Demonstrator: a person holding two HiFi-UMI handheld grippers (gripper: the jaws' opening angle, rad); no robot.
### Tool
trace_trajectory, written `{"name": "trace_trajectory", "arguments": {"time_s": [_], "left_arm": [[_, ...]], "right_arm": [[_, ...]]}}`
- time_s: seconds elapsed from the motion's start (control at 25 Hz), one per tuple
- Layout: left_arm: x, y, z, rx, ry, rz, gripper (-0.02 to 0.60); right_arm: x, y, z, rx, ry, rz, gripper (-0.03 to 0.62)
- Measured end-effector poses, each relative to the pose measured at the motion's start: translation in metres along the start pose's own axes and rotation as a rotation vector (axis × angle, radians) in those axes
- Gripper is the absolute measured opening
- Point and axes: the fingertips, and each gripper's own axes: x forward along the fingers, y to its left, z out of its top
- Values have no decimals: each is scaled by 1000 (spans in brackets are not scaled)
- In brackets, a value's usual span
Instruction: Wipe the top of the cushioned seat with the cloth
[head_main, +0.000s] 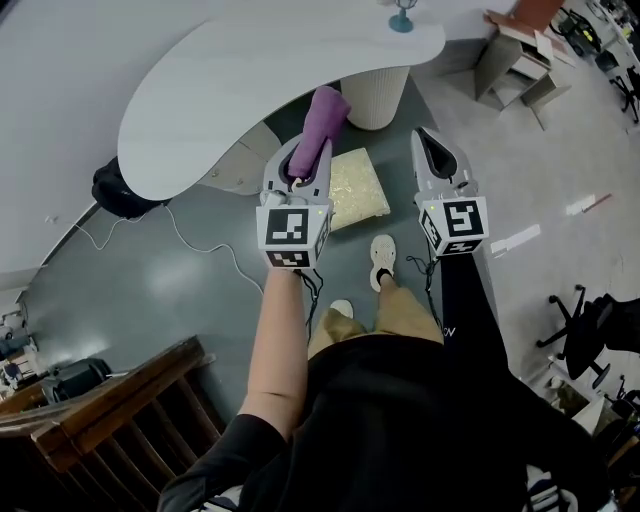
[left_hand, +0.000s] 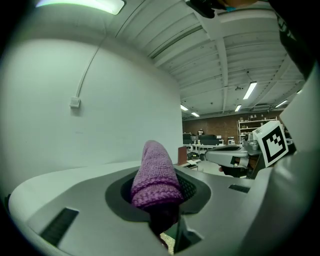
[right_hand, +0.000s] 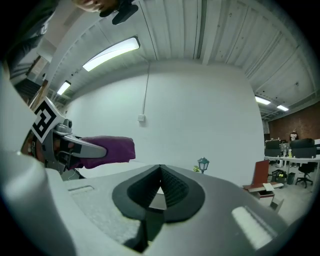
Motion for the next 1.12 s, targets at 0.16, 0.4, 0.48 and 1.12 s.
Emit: {"name": "trace_trajectory", "arguments": {"time_s": [0.16, 0.4, 0.48, 1.12], "left_arm": [[49, -5, -29, -22, 70, 18, 100], [95, -2, -98, -132, 234, -2, 100], [106, 0, -121, -157, 287, -5, 100], [188, -35, -329, -235, 607, -106, 97]], "right_arm": [[40, -32, -34, 33, 45, 47, 0], [86, -53, -96, 89, 129, 105, 0], [97, -53, -116, 118, 153, 125, 0], [119, -69, -277, 136, 337, 181, 0]]}}
